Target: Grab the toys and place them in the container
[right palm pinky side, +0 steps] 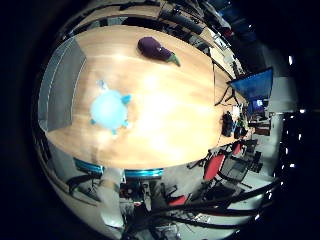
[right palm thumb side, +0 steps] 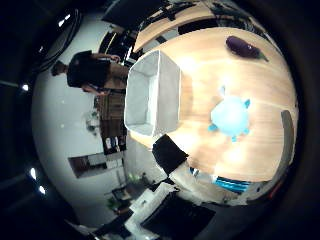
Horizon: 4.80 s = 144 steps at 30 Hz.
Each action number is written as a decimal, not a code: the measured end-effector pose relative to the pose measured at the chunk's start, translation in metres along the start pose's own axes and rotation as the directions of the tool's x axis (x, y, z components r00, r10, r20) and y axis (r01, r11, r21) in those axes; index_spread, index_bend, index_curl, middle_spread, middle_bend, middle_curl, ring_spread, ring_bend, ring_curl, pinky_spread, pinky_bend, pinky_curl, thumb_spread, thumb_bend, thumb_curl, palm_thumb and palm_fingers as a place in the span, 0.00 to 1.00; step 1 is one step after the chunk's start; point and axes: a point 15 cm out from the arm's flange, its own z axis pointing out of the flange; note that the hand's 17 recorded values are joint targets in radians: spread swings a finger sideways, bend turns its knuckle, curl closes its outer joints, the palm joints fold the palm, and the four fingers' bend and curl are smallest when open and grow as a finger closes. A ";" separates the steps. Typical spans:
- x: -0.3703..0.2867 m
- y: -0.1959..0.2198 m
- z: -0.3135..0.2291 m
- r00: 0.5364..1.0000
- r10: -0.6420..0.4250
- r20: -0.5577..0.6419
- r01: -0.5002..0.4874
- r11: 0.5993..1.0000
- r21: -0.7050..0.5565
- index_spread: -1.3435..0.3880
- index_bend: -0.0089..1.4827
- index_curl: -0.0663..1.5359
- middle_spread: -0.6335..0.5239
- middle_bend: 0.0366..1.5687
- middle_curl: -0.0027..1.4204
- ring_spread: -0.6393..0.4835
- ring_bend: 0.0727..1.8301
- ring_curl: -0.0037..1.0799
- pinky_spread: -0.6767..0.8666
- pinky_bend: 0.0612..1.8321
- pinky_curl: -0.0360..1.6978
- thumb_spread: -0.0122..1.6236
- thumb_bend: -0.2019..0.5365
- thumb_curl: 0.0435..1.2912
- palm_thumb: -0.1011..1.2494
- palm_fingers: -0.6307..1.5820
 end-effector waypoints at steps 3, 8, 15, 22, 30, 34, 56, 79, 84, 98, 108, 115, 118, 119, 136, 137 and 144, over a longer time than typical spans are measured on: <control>0.000 0.000 0.001 1.000 0.000 0.000 0.000 1.000 -0.001 0.51 0.11 0.21 0.44 0.13 0.25 0.56 0.18 0.22 0.71 0.15 0.18 0.68 0.25 0.17 0.25 0.42; 0.000 0.001 0.000 1.000 0.000 -0.002 -0.001 1.000 -0.002 0.51 0.11 0.21 0.44 0.13 0.25 0.56 0.18 0.22 0.71 0.15 0.18 0.68 0.24 0.17 0.26 0.42; 0.004 0.002 0.000 1.000 0.001 -0.018 -0.001 1.000 -0.007 0.51 0.11 0.22 0.44 0.13 0.25 0.56 0.18 0.22 0.71 0.15 0.18 0.68 0.24 0.17 0.26 0.42; 0.004 0.004 -0.002 1.000 -0.008 -0.023 0.008 1.000 -0.004 0.51 0.12 0.22 0.44 0.13 0.25 0.56 0.18 0.22 0.71 0.15 0.18 0.68 0.24 0.17 0.26 0.42; 0.015 0.009 -0.005 0.997 -0.020 -0.073 0.019 1.000 -0.018 0.51 0.11 0.21 0.44 0.11 0.25 0.56 0.19 0.22 0.71 0.16 0.18 0.67 0.25 0.18 0.29 0.42; 0.018 0.015 0.005 0.997 -0.016 -0.074 0.013 0.999 -0.046 0.51 0.11 0.21 0.44 0.11 0.25 0.56 0.19 0.22 0.71 0.17 0.19 0.67 0.25 0.18 0.31 0.42; 0.023 0.015 0.092 0.995 -0.038 -0.090 0.023 0.986 -0.164 0.52 0.10 0.20 0.44 0.11 0.25 0.56 0.22 0.23 0.72 0.26 0.20 0.62 0.24 0.19 0.35 0.39; 0.036 0.003 0.157 0.993 -0.040 -0.110 0.005 0.954 -0.300 0.52 0.10 0.19 0.44 0.11 0.25 0.57 0.23 0.23 0.72 0.31 0.20 0.61 0.24 0.20 0.37 0.36; 0.039 0.002 0.168 0.994 -0.036 -0.106 0.000 0.948 -0.319 0.52 0.10 0.19 0.44 0.11 0.25 0.57 0.24 0.23 0.72 0.32 0.20 0.61 0.24 0.20 0.37 0.35; 0.033 0.020 0.224 0.995 -0.039 -0.087 0.002 0.921 -0.390 0.53 0.10 0.19 0.44 0.12 0.26 0.57 0.24 0.24 0.72 0.34 0.19 0.61 0.24 0.21 0.40 0.35; 0.041 0.005 0.225 0.994 -0.023 -0.107 -0.014 0.943 -0.332 0.52 0.09 0.19 0.42 0.13 0.26 0.50 0.29 0.25 0.70 0.39 0.19 0.61 0.26 0.22 0.47 0.40; 0.056 -0.006 0.230 0.993 0.006 -0.120 -0.040 0.957 -0.286 0.51 0.05 0.15 0.33 0.16 0.27 0.29 0.48 0.33 0.37 0.62 0.24 0.61 0.25 0.23 0.54 0.60; 0.062 -0.004 0.233 0.993 0.023 -0.119 -0.057 0.955 -0.290 0.49 0.10 0.14 0.27 0.25 0.32 0.24 0.54 0.38 0.24 0.67 0.26 0.62 0.25 0.23 0.55 0.71; 0.064 -0.004 0.234 0.993 0.030 -0.118 -0.063 0.955 -0.291 0.49 0.11 0.15 0.25 0.27 0.33 0.24 0.55 0.39 0.22 0.67 0.27 0.62 0.24 0.23 0.55 0.74; 0.087 -0.014 0.231 0.989 0.062 -0.131 -0.093 0.966 -0.243 0.51 0.46 0.36 0.28 0.60 0.47 0.32 0.64 0.49 0.17 0.65 0.29 0.67 0.28 0.21 0.58 0.85; 0.086 -0.013 0.229 0.990 0.061 -0.130 -0.092 0.964 -0.249 0.51 0.45 0.36 0.28 0.60 0.47 0.31 0.65 0.49 0.17 0.65 0.30 0.66 0.29 0.21 0.59 0.84; 0.084 -0.016 0.209 0.990 0.059 -0.125 -0.091 0.961 -0.262 0.49 0.38 0.36 0.26 0.61 0.45 0.32 0.67 0.50 0.15 0.66 0.30 0.62 0.32 0.26 0.75 0.83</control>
